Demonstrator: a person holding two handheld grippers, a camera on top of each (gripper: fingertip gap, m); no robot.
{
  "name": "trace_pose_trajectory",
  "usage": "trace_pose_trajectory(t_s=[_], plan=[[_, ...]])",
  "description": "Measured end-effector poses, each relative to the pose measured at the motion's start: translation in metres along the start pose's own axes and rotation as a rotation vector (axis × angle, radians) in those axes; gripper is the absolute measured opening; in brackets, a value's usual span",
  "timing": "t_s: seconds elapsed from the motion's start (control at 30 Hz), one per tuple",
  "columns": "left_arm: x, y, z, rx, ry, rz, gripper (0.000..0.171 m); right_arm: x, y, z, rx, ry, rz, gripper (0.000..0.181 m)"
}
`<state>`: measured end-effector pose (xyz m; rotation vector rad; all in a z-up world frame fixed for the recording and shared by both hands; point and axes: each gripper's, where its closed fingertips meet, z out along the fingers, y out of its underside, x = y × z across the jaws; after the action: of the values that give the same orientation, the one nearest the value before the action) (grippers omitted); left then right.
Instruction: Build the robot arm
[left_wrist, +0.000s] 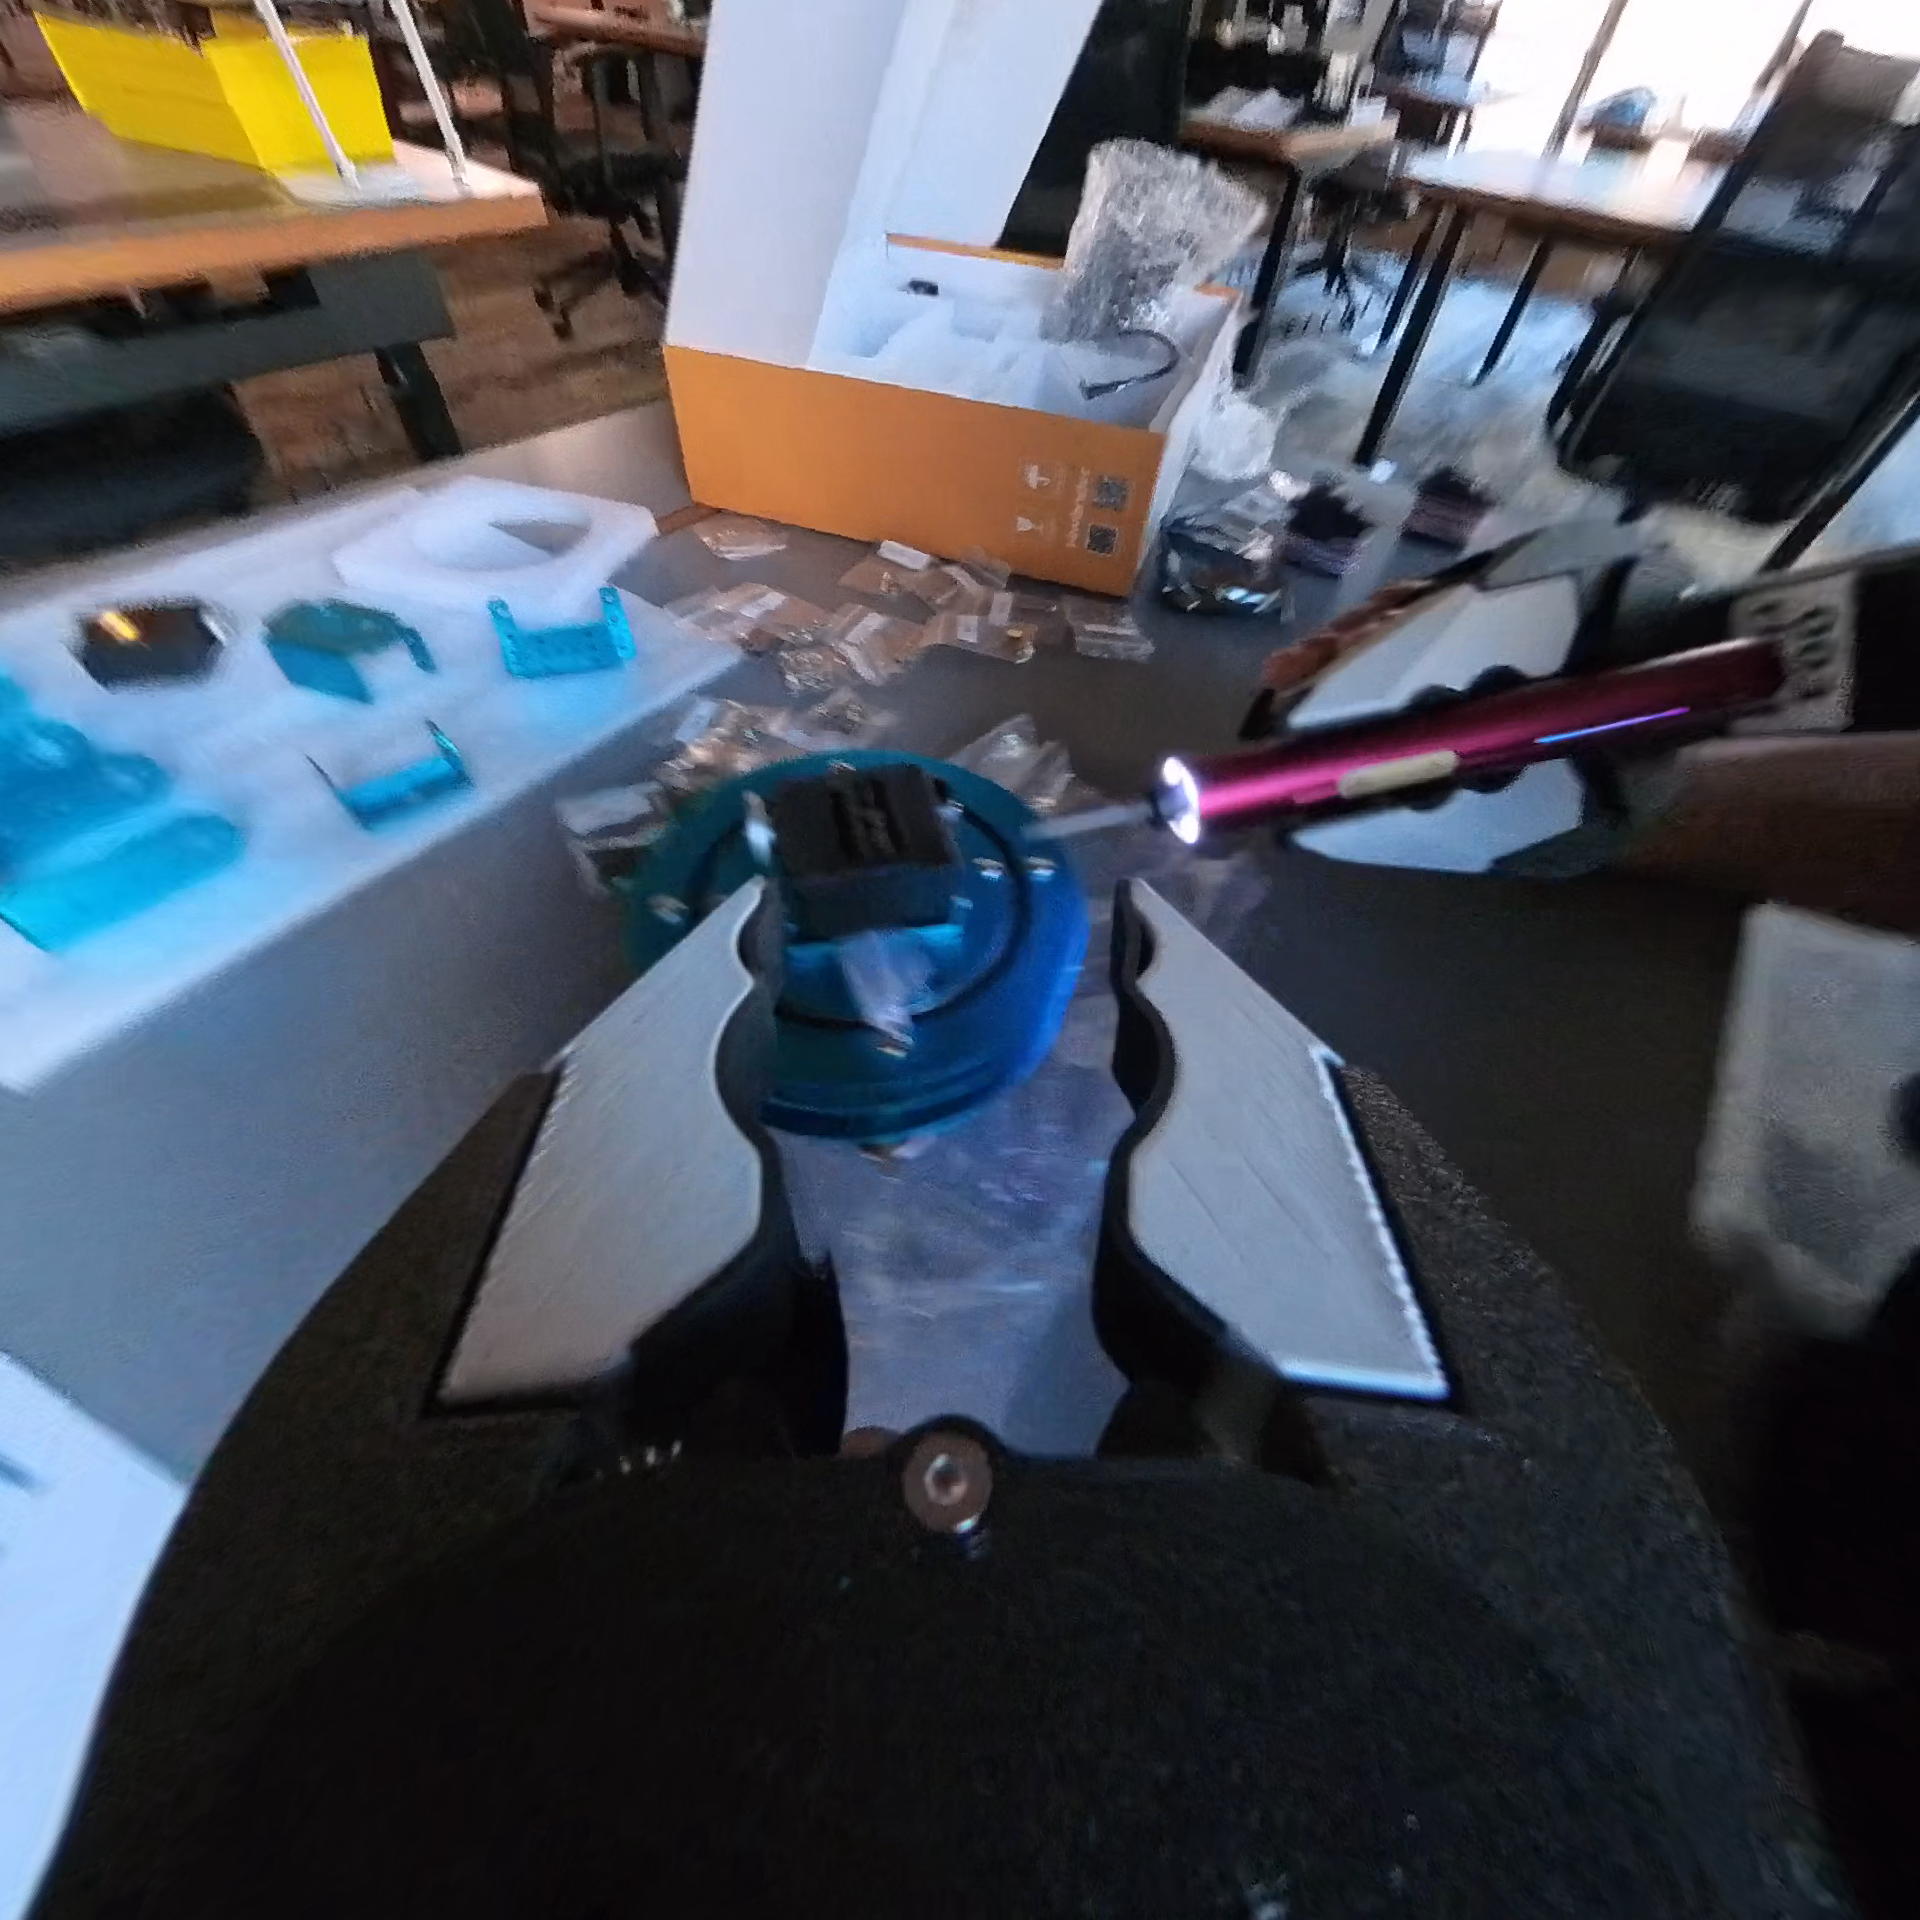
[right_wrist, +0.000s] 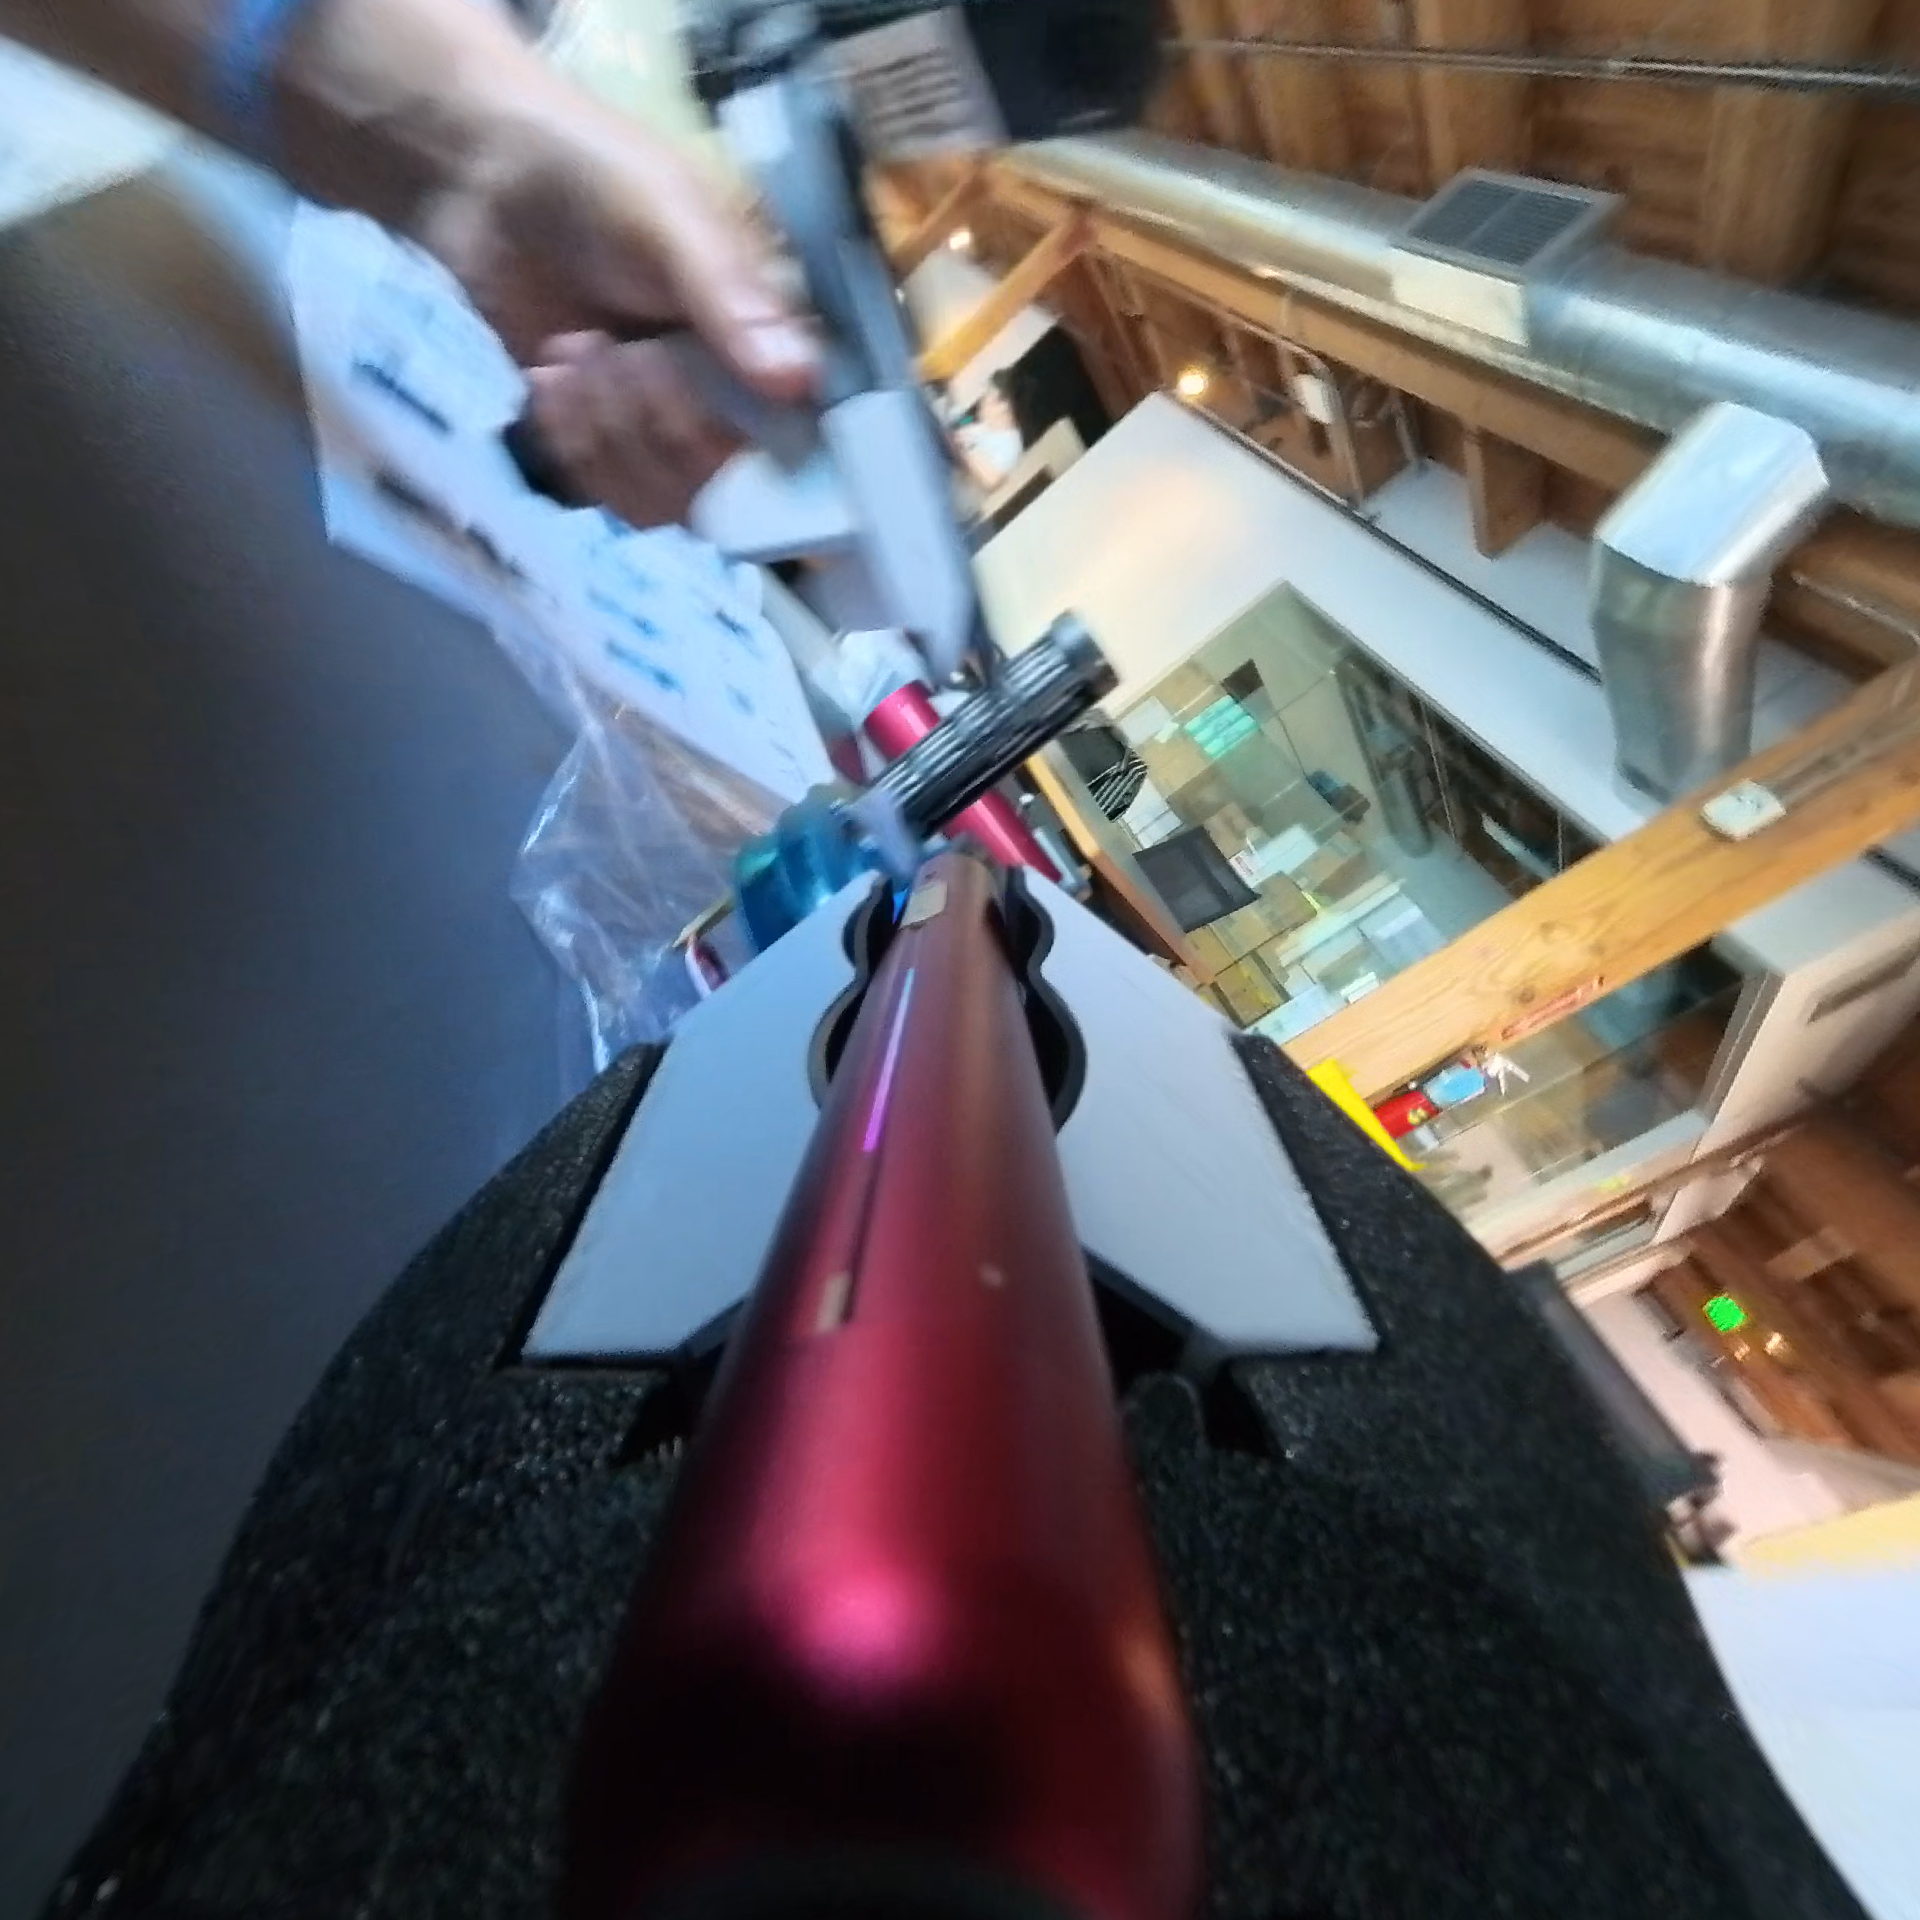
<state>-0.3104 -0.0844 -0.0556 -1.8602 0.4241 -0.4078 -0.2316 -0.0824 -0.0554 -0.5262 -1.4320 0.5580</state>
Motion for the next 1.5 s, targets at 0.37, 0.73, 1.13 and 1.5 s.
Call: trace_pose_trajectory(t_s=[0.37,0.73,1.13,1.5], plan=[[0.145,-0.050,-0.016,0.520,0.520,-0.764,0.026,0.011,-0.106,-0.034,0.207,0.157,0.595,0.020],[0.115,-0.027,-0.031,0.577,0.389,-1.104,0.018,-0.033,-0.117,-0.060,0.110,0.056,0.614,0.040],[0.077,-0.012,-0.010,0.470,0.341,-1.067,0.018,-0.074,-0.067,-0.028,-0.205,-0.803,1.419,0.071],[0.115,0.014,0.039,0.365,0.238,-1.045,0.037,-0.096,-0.053,-0.047,-0.450,-1.209,1.709,0.022]])
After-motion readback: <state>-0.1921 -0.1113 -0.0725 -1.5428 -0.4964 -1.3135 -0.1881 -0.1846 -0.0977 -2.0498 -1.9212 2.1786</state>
